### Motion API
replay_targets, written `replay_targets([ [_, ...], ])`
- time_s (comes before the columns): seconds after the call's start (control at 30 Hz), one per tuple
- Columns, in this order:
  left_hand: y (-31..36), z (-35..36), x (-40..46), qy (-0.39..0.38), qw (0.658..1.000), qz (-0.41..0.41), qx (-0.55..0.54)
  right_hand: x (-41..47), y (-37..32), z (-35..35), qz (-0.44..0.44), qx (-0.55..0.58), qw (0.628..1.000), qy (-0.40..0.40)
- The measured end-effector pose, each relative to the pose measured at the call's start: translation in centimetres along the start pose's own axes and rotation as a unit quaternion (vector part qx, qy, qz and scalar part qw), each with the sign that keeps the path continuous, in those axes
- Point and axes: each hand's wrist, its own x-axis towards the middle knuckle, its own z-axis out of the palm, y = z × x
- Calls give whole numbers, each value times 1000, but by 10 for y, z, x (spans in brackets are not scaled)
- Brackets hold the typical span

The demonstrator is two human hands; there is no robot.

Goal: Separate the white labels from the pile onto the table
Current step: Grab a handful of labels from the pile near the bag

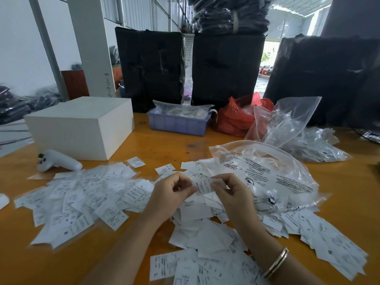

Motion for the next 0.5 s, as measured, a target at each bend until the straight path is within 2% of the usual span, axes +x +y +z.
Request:
replay_targets([
  [0.17,-1,0,0,-9,1000,-7,4,0,-1,1,-9,-10,1000,-20],
  [0.33,6,1,-2,-55,998,-22,-28,-3,0,7,-15,-33,997,-62],
  [0.43,4,1,0,-27,998,-37,-50,0,0,4,2,-3,1000,-6],
  [0.5,3,-1,1,-12,998,-43,-52,1,0,0,-12,-28,999,9],
])
